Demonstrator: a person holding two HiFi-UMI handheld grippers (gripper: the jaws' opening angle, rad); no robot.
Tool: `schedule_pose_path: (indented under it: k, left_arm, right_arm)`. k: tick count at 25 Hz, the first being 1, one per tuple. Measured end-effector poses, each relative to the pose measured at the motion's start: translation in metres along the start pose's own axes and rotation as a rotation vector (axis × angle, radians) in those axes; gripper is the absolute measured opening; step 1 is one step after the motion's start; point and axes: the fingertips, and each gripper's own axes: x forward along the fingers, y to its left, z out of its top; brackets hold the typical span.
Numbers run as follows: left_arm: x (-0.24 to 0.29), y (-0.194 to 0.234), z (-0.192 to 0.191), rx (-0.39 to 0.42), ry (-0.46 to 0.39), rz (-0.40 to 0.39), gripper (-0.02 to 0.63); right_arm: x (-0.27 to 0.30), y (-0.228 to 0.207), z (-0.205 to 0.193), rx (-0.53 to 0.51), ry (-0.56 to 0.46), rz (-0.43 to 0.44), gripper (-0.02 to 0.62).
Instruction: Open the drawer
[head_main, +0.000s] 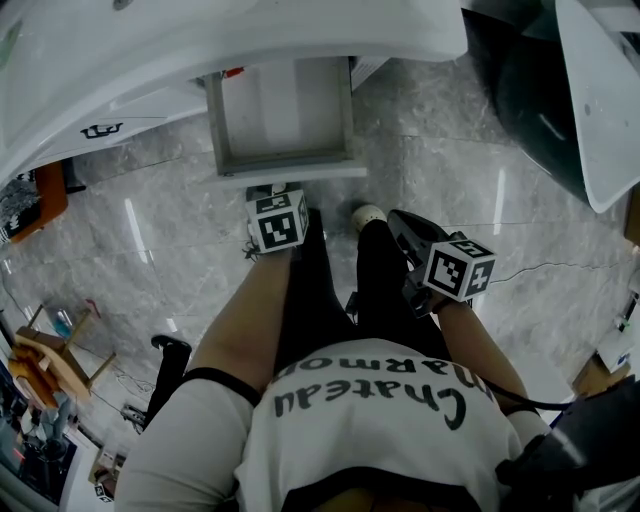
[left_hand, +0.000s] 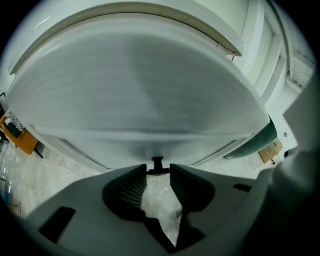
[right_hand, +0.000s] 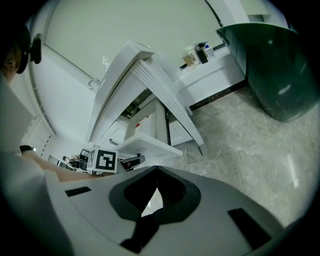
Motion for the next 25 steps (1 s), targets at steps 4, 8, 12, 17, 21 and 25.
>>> schedule_pose_path:
  k: [4,8,12,17,21,25]
  left_arm:
    - [-0.001,0.001,0.0,-0.01,0.012,0.006,0.144]
    - [-0.004,-0.002,0.0,-0.002,0.038,0.012,0.144]
    - [-0.014,-0.005,0.003,0.05,0.043,0.003,0.144]
    - [-0.024,-0.006,0.011,0.048,0.025,0.003,0.132]
    - [-0.032,-0.008,0.013,0.054,0.026,-0.001,0.127]
    - [-0.049,-0.012,0.021,0.066,-0.005,-0.02,0.107]
  right_arm:
    - [-0.003,0.001,0.005,-0.013,0.003,-0.003,0.003]
    - [-0.006,0.007,0.013,-0.033,0.002,0.006,0.003]
    - [-0.011,0.011,0.021,-0.051,0.002,0.018,0.003]
    - [-0.016,0.015,0.036,-0.065,-0.002,0.032,0.003]
    - [-0.017,0.024,0.047,-0.093,0.005,0.045,0.003]
    - [-0.015,0.035,0.05,-0.109,0.017,0.072,0.003]
